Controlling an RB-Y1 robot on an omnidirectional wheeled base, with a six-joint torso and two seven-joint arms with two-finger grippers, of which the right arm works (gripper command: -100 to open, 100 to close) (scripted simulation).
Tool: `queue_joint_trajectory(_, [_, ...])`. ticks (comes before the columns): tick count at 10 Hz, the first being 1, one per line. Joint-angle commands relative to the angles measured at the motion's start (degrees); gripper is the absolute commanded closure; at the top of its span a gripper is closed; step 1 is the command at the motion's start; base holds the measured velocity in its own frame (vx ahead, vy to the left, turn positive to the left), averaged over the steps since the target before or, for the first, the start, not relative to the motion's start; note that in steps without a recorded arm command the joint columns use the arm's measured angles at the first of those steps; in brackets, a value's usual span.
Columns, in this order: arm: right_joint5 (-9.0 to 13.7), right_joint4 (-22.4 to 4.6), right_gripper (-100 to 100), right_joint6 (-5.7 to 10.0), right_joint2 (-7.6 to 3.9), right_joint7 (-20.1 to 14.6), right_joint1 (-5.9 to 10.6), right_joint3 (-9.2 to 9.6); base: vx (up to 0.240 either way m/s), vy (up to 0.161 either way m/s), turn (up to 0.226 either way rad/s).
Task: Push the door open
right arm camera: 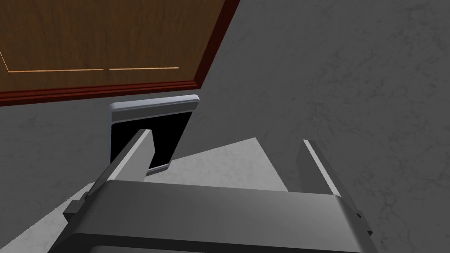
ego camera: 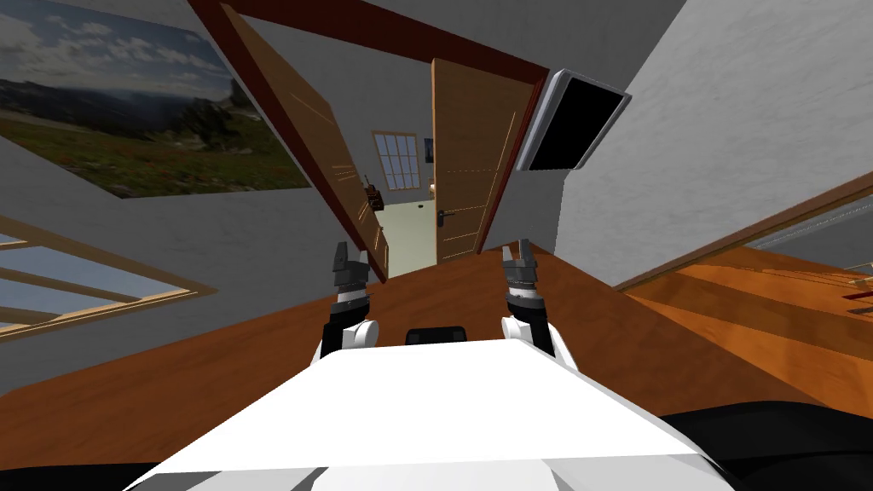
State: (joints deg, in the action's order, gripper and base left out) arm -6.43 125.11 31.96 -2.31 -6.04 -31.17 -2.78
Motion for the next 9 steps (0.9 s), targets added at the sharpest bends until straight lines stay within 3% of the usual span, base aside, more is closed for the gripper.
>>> queue_joint_trajectory(1, [-0.45, -1.82, -100, 0.23, -0.71, -1.17, 0.54, -0.16, 0.194, 0.044, 0.047])
queue_joint_trajectory(7, [-2.37, -8.9, -100, 0.72, -4.56, -7.21, 1.74, -1.26, 0.192, 0.008, 0.066])
queue_joint_trajectory(9, [-2.76, -10.33, -100, 0.82, -5.3, -8.42, 1.98, -1.48, 0.146, 0.02, 0.044])
